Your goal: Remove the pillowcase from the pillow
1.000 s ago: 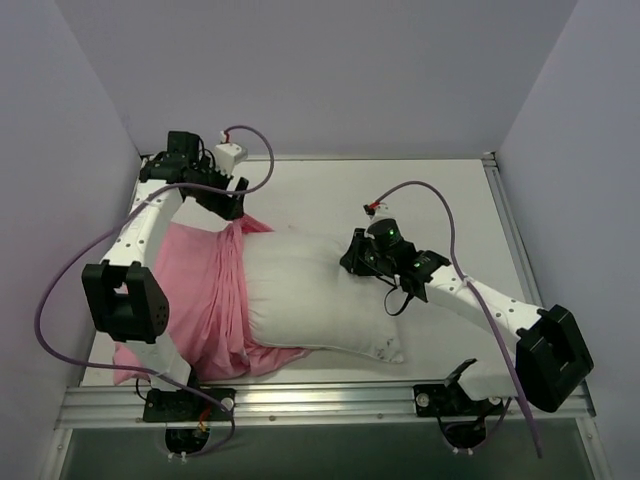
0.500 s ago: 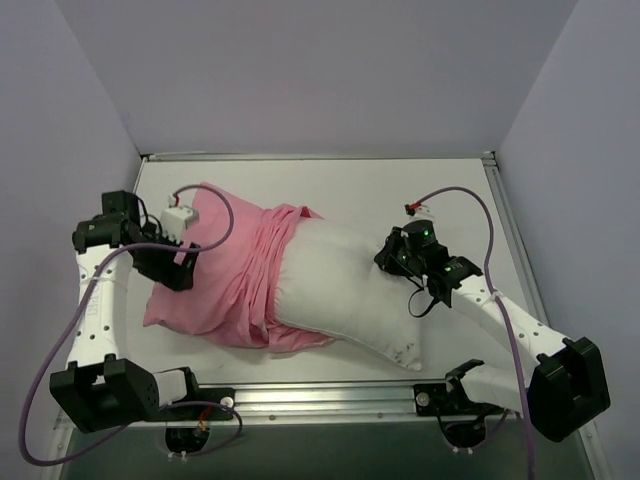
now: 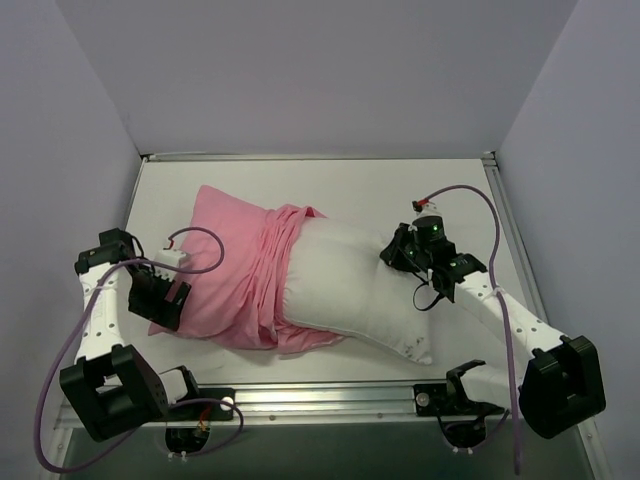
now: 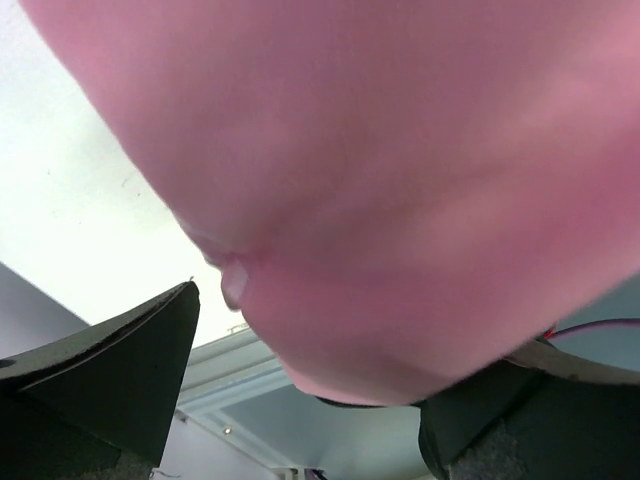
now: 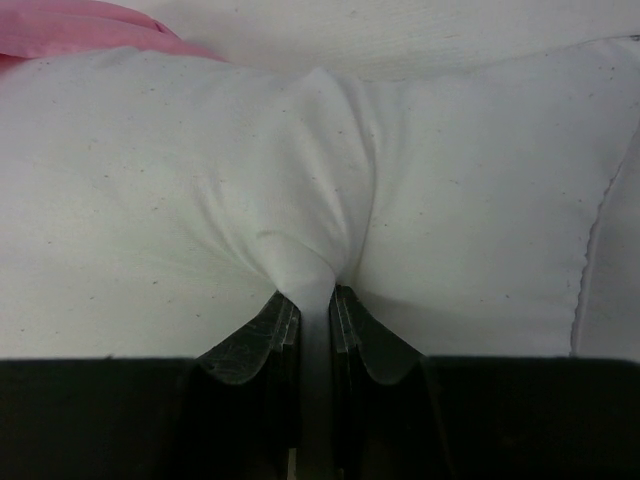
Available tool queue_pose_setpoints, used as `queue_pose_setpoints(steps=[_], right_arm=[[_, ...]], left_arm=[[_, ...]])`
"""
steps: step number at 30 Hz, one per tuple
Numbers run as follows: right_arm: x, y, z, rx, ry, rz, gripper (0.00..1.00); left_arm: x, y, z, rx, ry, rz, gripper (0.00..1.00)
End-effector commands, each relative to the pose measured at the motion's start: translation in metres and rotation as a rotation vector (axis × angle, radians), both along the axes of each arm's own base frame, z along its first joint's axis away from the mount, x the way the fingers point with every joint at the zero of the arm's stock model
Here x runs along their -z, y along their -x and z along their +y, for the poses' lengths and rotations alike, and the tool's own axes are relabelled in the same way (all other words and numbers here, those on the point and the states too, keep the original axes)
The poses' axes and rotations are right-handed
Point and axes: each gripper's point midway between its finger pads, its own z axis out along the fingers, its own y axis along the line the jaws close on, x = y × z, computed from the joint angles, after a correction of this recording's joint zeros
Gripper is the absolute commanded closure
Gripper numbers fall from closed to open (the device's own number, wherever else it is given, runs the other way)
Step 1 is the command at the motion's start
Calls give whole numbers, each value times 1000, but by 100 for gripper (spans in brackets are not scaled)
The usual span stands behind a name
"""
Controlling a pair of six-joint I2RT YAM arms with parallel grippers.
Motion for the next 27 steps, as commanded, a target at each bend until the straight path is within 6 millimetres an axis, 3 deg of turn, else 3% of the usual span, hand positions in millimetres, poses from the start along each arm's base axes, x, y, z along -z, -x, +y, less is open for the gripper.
queue_pose_setpoints(steps=[1,2,3,4,5,6,8,10,12,13,14,17,18,19,23,25,26,27], right_arm=[[44,21,-31,33,138,146,100],[45,20,-32,34,138,148,100],[46,20,-32,31,141,152,100],[48,18,-35,39,147,157,100],[49,17,-38,42,152,160,100],[50,16,-41,41,159,161,100],[51,12,-53,69,162,166,100],[52,10,-61,78,174,168,100],[49,7,-70,95,183,168,100],[50,7,-72,92,191,170,100],[49,5,-73,89,194,168,100],[42,1,-69,60,203,166,100],[32,-6,-68,56,207,144,100],[26,-8,-69,59,214,133,100],[-7,-17,-78,64,276,97,100],[-24,-22,-84,72,325,115,77],[-30,-24,-85,65,347,118,60],[-38,-26,-90,86,385,113,55]], left_arm=[[4,-17,-1,17,35,-77,6],[1,-26,-9,22,85,-135,8],[-1,-30,-13,0,106,-158,24],[-6,-38,-15,-8,118,-207,44],[-10,-43,-14,-23,114,-229,79],[-16,-47,-10,-60,106,-259,98],[-27,-58,13,-92,5,-338,98],[-45,-74,55,-171,-150,-440,98],[-65,-73,104,-278,-308,-493,98],[-86,-83,119,-302,-351,-554,98],[-94,-85,120,-304,-347,-565,98],[-112,-92,64,-169,-94,-627,98],[-118,-96,37,-113,32,-670,98],[-120,-96,24,-96,81,-679,98],[-124,-106,8,-137,175,-694,98],[-133,-108,-5,-124,219,-704,98],[-137,-110,-15,-95,240,-707,98],[-145,-111,-22,-90,258,-717,98]])
